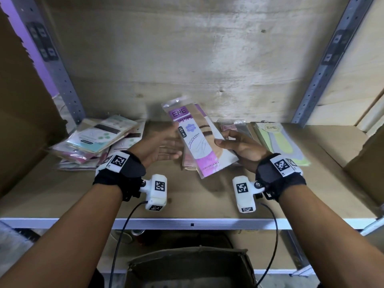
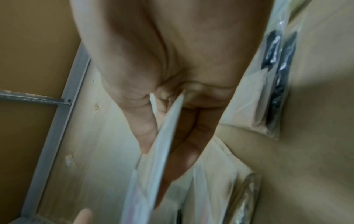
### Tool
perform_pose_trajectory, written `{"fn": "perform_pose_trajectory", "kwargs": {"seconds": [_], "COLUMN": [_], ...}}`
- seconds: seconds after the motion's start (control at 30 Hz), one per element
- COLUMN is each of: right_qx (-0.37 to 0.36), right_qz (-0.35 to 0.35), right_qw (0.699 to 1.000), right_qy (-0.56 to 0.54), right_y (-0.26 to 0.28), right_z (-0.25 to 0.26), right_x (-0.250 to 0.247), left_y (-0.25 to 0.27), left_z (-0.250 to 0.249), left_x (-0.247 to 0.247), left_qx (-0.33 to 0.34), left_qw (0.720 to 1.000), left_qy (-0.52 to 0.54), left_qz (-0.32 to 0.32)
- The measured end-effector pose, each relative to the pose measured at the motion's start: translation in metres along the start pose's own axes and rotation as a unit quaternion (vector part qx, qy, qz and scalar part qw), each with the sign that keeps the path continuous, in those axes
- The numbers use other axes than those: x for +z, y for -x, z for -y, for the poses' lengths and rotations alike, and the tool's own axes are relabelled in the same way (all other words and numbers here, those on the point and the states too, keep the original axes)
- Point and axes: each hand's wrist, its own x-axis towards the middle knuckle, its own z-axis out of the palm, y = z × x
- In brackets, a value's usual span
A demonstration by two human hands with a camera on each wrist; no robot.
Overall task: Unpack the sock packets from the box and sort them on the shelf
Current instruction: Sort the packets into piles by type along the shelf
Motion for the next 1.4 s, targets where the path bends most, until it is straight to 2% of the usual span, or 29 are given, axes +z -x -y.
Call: {"fn": "perform_pose_trajectory", "kwargs": {"seconds": [0.13,0.23,0.33,0.5,0.63,0.73,0.8,0.93,1.1,1.4], "right_qx": [-0.009,-0.014,-0.009,0.014,0.024,0.029,0.036,0.063,0.082,0.106], "right_qz": [-0.039,-0.067,-0.081,-0.065,-0.062,-0.069,-0.083,-0.085,-0.076,-0.072], "right_qw": [0.998,0.997,0.997,0.996,0.986,0.980,0.966,0.916,0.860,0.838], "right_qy": [-0.039,-0.030,-0.019,0.052,0.155,0.185,0.243,0.387,0.498,0.530], "right_y": [-0.005,-0.010,-0.017,-0.029,-0.042,-0.056,-0.067,-0.081,-0.085,-0.095], "right_z": [-0.001,-0.001,-0.003,-0.002,0.009,0.015,0.015,0.011,0.009,0.000], "right_x": [0.007,0.013,0.020,0.033,0.052,0.070,0.083,0.102,0.123,0.140], "left_y": [0.003,0.004,0.004,0.003,-0.002,-0.007,-0.010,-0.010,-0.013,-0.013], "left_z": [0.003,0.003,0.001,-0.001,0.000,0.003,0.006,0.008,0.010,0.008], "left_x": [0.010,0.009,0.005,-0.005,-0.022,-0.033,-0.041,-0.049,-0.060,-0.060], "left_qx": [0.002,0.023,0.044,0.043,0.032,0.008,-0.014,-0.044,-0.084,-0.110], "left_qw": [0.996,0.995,0.996,0.995,0.992,0.985,0.976,0.954,0.945,0.942], "left_qy": [-0.062,-0.076,-0.080,-0.080,-0.068,-0.074,-0.104,-0.166,-0.213,-0.240], "left_qz": [0.062,0.054,0.025,-0.040,-0.104,-0.158,-0.193,-0.245,-0.236,-0.208]}}
